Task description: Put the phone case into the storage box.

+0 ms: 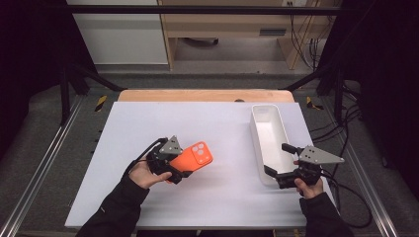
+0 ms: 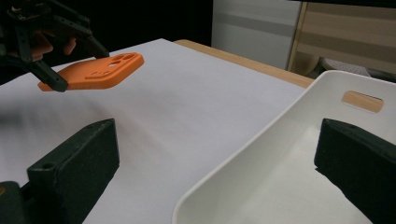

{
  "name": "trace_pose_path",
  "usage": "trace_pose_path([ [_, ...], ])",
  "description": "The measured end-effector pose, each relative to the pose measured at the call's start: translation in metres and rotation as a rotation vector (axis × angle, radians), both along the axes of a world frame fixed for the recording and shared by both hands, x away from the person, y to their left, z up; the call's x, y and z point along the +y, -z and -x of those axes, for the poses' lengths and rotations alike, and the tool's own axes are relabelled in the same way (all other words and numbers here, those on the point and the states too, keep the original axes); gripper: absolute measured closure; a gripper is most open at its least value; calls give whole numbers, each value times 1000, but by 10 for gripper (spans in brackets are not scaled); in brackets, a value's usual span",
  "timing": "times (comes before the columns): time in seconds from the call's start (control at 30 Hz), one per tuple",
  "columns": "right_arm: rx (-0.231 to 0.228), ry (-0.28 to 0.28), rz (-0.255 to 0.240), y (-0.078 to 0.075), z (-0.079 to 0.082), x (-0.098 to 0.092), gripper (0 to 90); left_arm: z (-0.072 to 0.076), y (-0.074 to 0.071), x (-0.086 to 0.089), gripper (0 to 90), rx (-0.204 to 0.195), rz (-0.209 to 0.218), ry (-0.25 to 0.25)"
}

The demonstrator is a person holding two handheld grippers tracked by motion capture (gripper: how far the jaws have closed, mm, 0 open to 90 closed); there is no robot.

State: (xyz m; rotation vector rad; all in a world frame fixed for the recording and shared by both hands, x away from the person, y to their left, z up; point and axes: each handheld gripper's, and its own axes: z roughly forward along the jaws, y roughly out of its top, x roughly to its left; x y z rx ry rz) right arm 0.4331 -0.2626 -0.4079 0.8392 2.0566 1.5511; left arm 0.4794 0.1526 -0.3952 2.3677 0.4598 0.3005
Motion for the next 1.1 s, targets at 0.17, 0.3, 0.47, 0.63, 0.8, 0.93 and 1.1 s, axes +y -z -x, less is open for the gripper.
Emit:
trace_pose_path([
  [0.17, 2, -28, 18, -2, 1, 7, 6, 4, -3, -3, 155, 1, 1, 30],
  [0.3, 3, -69, 35, -3, 2, 16, 6, 7, -4, -5, 156, 3, 5, 50],
  [0.47, 3, -97, 49, -5, 3, 22, 6, 10, -6, -9, 156, 6, 13, 79],
  [0.63, 3, -127, 61, -5, 5, 30, 6, 13, -7, -13, 156, 4, 13, 101],
  [0.8, 1, -157, 69, -7, 7, 38, 6, 17, -7, -16, 156, -1, 19, 118],
  [0.93, -1, -184, 82, -7, 8, 43, 6, 21, -7, -21, 156, -13, 15, 139],
  [1.1, 5, -207, 98, -7, 9, 50, 6, 26, -9, -27, 156, -25, 5, 161],
])
